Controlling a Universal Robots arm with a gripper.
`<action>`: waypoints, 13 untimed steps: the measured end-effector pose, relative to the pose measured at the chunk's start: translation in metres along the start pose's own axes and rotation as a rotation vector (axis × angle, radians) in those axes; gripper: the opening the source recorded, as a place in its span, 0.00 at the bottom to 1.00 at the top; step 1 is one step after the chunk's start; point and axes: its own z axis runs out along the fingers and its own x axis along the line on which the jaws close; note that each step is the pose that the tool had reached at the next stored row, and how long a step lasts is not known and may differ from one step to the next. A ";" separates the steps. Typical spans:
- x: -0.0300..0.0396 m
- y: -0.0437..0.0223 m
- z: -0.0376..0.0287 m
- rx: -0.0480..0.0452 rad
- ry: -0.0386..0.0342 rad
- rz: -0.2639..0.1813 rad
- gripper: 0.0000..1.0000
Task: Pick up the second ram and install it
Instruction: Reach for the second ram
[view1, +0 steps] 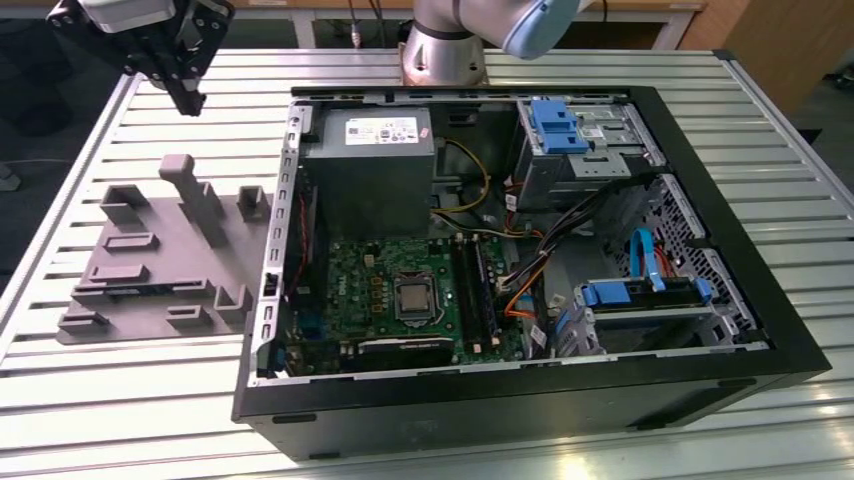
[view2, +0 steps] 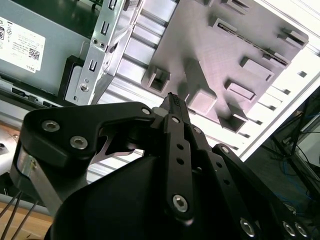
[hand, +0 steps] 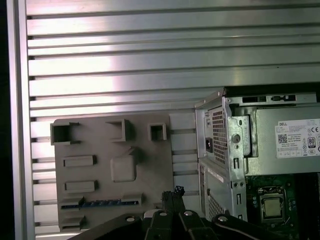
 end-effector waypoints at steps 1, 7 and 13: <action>0.0009 -0.0001 0.0000 0.0000 0.0000 0.000 0.11; 0.0054 -0.0004 -0.0001 0.0000 -0.0001 0.000 0.11; 0.0101 -0.0008 -0.0003 0.0000 0.0000 0.000 0.11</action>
